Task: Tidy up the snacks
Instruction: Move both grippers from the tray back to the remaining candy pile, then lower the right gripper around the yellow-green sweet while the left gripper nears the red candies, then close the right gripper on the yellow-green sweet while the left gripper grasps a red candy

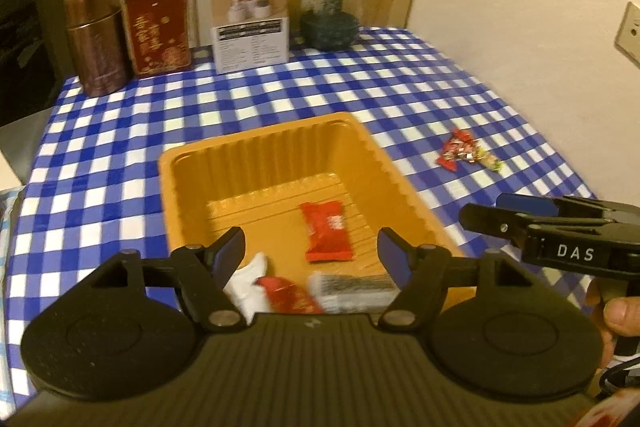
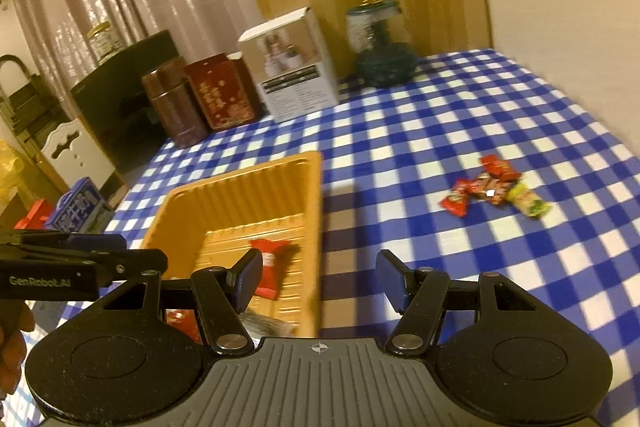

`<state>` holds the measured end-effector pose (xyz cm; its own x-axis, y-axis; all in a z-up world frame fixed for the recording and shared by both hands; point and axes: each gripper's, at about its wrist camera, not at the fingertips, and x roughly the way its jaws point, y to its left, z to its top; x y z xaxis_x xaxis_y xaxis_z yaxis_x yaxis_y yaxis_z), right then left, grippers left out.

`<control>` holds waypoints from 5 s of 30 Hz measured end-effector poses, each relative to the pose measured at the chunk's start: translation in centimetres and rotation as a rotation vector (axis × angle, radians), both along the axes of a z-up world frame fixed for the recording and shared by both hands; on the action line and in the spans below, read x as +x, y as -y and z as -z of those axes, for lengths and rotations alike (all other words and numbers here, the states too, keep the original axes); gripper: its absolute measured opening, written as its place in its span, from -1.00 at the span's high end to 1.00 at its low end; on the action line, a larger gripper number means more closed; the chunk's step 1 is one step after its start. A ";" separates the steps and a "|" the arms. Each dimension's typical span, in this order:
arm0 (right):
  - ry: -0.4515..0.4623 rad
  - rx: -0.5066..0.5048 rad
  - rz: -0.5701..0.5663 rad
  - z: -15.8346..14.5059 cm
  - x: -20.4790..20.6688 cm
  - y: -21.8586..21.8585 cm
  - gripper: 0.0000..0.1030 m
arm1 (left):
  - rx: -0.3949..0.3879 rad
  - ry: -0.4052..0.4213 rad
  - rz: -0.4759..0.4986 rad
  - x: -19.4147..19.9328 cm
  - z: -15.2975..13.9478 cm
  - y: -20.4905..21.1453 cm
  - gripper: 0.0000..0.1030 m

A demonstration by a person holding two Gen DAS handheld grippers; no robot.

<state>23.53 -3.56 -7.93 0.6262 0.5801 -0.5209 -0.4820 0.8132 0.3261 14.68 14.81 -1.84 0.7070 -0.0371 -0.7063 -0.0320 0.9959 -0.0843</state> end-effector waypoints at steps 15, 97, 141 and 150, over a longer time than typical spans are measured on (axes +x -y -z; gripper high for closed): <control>0.027 -0.056 0.145 -0.4 -0.4 8.3 -0.22 | -0.031 0.045 0.143 2.8 -1.3 8.0 -0.42; 0.064 -0.316 -0.008 7.1 15.5 9.1 0.45 | 0.146 -0.098 0.375 20.2 7.6 15.5 -0.71; 0.042 -0.200 0.103 5.8 15.9 11.6 0.59 | 0.080 -0.165 0.385 22.9 9.3 16.4 0.59; 0.042 -0.185 0.112 4.8 15.2 11.5 0.59 | 0.042 -0.142 0.358 21.2 8.0 16.6 0.69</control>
